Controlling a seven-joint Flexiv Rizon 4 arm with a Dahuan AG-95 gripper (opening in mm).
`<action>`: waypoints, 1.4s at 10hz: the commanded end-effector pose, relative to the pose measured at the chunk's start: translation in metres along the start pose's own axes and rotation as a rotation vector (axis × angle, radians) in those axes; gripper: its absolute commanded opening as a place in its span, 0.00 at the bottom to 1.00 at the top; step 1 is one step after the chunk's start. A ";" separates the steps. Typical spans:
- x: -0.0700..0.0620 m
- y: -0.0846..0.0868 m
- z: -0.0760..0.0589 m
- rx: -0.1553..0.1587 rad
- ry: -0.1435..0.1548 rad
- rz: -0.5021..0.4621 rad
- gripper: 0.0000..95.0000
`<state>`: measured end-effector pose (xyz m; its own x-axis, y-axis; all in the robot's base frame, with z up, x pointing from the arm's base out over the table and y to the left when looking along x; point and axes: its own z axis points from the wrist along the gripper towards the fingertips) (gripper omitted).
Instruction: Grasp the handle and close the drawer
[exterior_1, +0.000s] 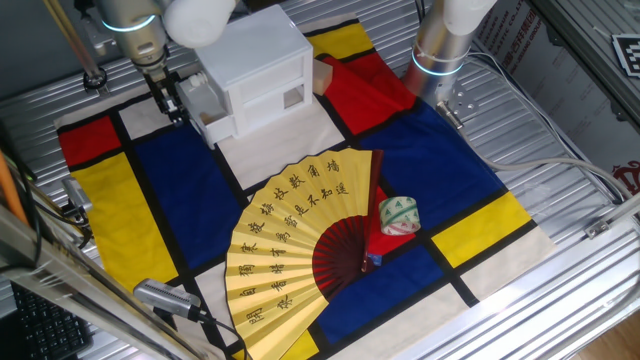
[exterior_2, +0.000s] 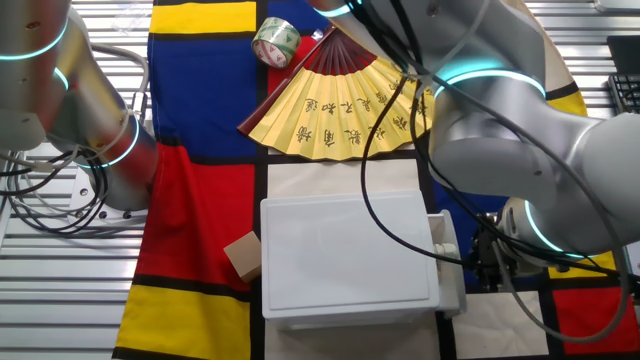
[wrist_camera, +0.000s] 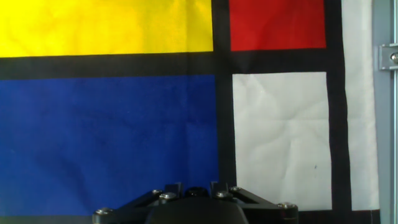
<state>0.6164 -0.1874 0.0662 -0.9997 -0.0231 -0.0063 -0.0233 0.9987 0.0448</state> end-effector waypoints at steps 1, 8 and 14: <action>0.001 0.000 0.000 0.000 0.002 0.001 0.00; 0.013 0.000 -0.001 0.003 0.003 -0.002 0.00; 0.021 0.000 -0.001 0.002 0.009 -0.004 0.00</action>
<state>0.5954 -0.1886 0.0671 -0.9996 -0.0279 0.0040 -0.0277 0.9987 0.0422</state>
